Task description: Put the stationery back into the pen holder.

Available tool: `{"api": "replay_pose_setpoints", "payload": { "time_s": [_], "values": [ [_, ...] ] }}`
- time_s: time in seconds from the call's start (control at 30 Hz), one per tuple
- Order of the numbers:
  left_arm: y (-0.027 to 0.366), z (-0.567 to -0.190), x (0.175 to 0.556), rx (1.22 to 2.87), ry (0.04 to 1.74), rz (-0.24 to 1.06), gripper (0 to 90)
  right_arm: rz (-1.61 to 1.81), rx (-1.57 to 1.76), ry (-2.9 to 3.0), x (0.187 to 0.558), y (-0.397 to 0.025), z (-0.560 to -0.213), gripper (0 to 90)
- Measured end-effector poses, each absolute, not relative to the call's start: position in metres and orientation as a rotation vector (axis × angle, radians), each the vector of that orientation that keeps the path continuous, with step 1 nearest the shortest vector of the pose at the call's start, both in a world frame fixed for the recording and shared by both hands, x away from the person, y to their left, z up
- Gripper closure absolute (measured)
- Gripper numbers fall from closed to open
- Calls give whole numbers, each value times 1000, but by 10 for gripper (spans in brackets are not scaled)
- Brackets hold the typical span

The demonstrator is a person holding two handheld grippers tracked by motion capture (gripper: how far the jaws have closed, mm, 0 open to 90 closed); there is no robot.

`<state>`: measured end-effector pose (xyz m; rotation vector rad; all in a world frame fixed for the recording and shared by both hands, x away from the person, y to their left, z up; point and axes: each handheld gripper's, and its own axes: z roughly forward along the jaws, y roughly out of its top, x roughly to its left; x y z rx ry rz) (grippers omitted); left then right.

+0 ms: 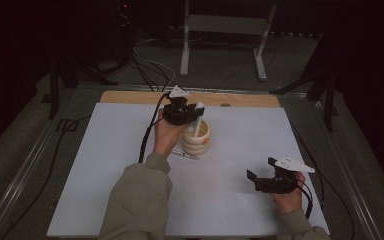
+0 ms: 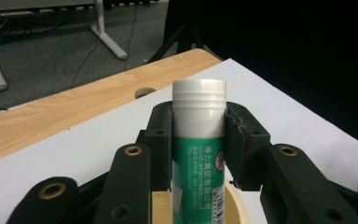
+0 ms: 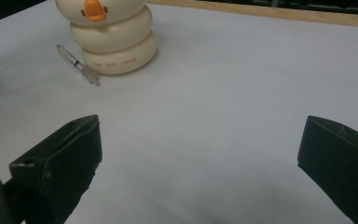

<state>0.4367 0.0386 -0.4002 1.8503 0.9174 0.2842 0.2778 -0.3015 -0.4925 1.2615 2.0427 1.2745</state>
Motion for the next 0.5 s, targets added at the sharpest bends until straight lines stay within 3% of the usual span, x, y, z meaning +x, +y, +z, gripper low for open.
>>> {"api": "replay_pose_setpoints", "payload": {
  "time_s": [0.5],
  "values": [
    [35, -405, 439, 1856, 914, 278, 655, 1271, 1261, 2048, 278, -301, -493, 0]
  ]
}}
